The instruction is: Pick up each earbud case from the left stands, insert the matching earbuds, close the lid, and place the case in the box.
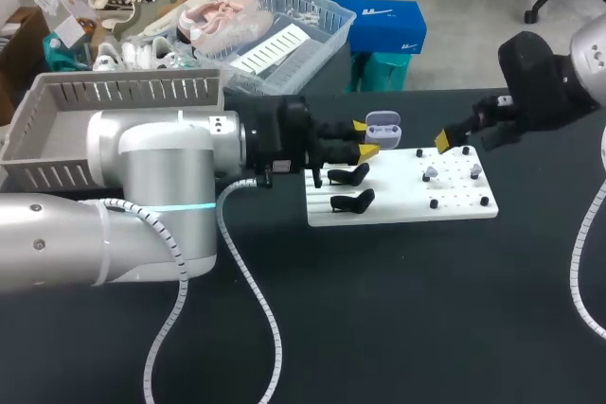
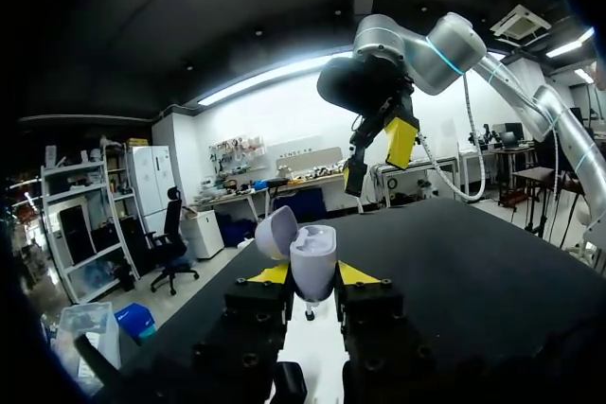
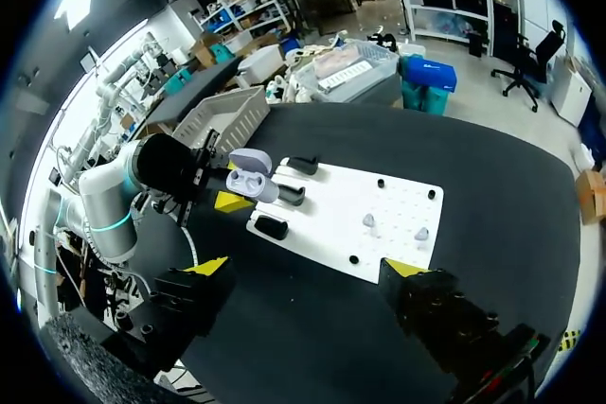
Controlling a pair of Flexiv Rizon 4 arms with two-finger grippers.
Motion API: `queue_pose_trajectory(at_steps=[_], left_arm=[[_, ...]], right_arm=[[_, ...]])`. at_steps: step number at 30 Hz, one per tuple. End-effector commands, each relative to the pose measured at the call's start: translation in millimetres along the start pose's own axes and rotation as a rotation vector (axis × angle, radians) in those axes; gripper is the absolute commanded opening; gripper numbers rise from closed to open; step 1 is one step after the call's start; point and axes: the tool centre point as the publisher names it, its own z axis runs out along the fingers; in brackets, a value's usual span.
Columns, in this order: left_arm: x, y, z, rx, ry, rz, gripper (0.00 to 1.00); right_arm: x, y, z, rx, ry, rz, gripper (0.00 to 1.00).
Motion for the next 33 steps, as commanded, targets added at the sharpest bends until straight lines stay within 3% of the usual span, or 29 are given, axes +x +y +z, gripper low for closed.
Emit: queue_pose_trajectory(at_steps=[1, 21, 33], left_arm=[[0.3, -1.4, 0.1, -0.007, -0.002, 0.001, 0.00], [0.3, -1.4, 0.1, -0.007, -0.002, 0.001, 0.00], [0.3, -1.4, 0.1, -0.007, -0.002, 0.001, 0.00]], right_arm=[[-0.8, -6.7, -0.6, 0.011, 0.014, -0.004, 1.00], [29.2, -73.7, 34.4, 0.277, 0.155, -0.015, 1.00], [34.4, -105.7, 62.7, 0.275, 0.219, -0.050, 1.00]])
